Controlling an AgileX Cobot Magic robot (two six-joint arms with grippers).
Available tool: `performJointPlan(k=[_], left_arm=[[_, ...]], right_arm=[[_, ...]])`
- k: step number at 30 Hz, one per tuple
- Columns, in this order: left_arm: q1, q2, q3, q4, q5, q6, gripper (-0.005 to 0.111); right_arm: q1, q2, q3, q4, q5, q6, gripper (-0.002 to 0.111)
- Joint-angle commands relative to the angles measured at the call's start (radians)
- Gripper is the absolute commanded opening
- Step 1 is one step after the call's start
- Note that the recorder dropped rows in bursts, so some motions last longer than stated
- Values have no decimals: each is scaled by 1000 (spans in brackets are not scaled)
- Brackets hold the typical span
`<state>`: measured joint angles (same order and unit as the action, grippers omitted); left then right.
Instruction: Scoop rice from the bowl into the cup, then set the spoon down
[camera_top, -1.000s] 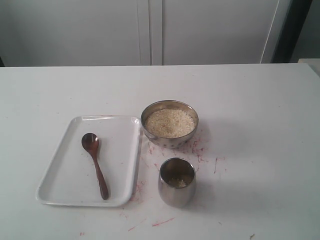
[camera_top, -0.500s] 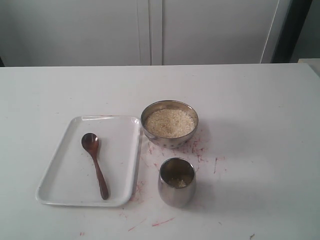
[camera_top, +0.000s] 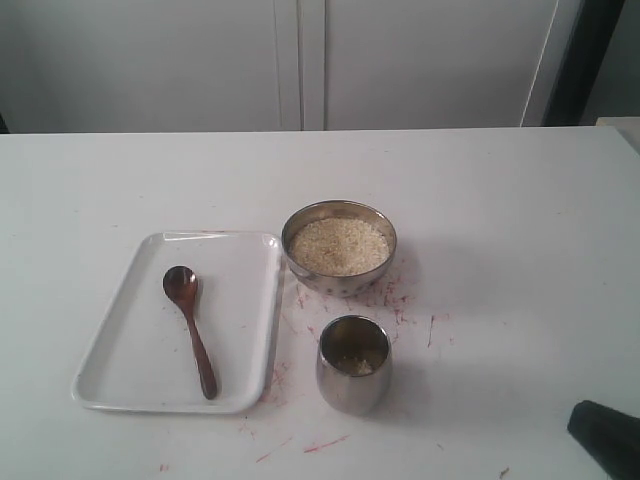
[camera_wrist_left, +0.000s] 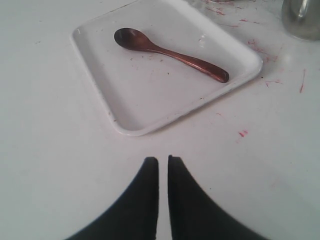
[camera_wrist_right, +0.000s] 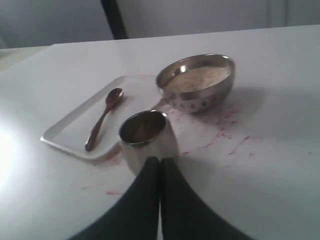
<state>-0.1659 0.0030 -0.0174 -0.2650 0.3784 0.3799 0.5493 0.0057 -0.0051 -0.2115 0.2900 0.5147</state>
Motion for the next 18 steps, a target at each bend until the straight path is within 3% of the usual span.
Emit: performJointPlan(k=[1,18], left_arm=[[-7,-3,5,-3,3,-4,14],[-7,-3,5,-3,3,-4,14]], right_arm=[[-110,-6,5,-2,1,4,0],[-472,-6,5,-2,1,4,0]])
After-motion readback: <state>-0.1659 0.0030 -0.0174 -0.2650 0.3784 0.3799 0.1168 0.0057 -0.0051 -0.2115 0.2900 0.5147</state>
